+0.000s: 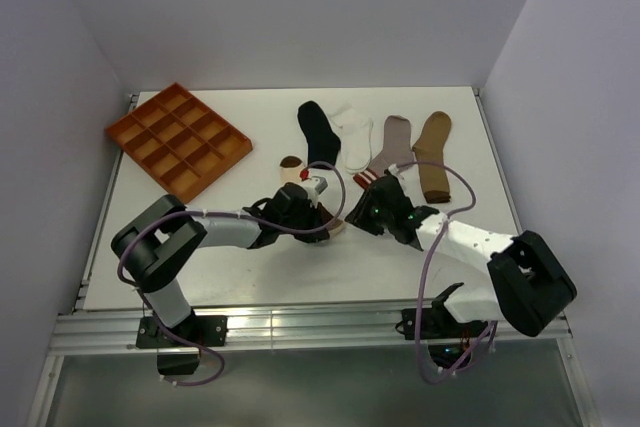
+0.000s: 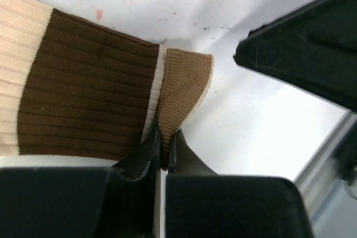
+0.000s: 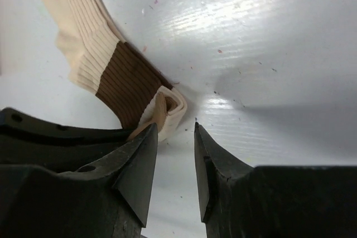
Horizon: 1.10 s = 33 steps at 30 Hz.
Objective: Roll the socks
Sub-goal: Roll the sock at the center of the board.
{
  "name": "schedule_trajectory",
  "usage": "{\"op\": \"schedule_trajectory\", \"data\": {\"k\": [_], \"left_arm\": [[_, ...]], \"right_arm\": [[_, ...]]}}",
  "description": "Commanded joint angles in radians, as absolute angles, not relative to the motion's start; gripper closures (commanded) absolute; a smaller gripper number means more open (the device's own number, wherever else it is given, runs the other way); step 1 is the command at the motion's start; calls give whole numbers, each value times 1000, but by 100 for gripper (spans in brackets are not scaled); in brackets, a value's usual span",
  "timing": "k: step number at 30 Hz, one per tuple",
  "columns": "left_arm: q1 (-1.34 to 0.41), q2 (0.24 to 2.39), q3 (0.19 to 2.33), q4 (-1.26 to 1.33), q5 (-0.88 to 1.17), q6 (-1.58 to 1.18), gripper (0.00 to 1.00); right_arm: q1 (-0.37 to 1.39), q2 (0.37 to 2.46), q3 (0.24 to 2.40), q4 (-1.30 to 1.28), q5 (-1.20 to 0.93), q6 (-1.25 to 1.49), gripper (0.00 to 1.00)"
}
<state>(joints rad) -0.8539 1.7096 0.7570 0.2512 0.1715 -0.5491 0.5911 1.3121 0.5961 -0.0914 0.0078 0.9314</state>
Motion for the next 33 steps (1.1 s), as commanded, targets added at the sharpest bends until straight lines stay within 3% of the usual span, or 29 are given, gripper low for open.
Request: {"op": "schedule_trajectory", "data": {"k": [1, 9, 13, 23, 33], "left_arm": [[-830, 1755, 759, 236, 320, -639, 100], [-744, 1773, 715, 305, 417, -719, 100], [-744, 1761, 710, 302, 405, -719, 100], [-742, 1755, 707, 298, 397, -721, 100], [-744, 1755, 704, 296, 388, -723, 100]], "right_arm": [[589, 1238, 502, 116, 35, 1009, 59], [591, 1209, 391, 259, 5, 1080, 49], [598, 1261, 419, 218, 5, 1095, 49], [647, 1328, 707, -246, 170, 996, 48], [679, 1563, 974, -528, 147, 994, 52]]}}
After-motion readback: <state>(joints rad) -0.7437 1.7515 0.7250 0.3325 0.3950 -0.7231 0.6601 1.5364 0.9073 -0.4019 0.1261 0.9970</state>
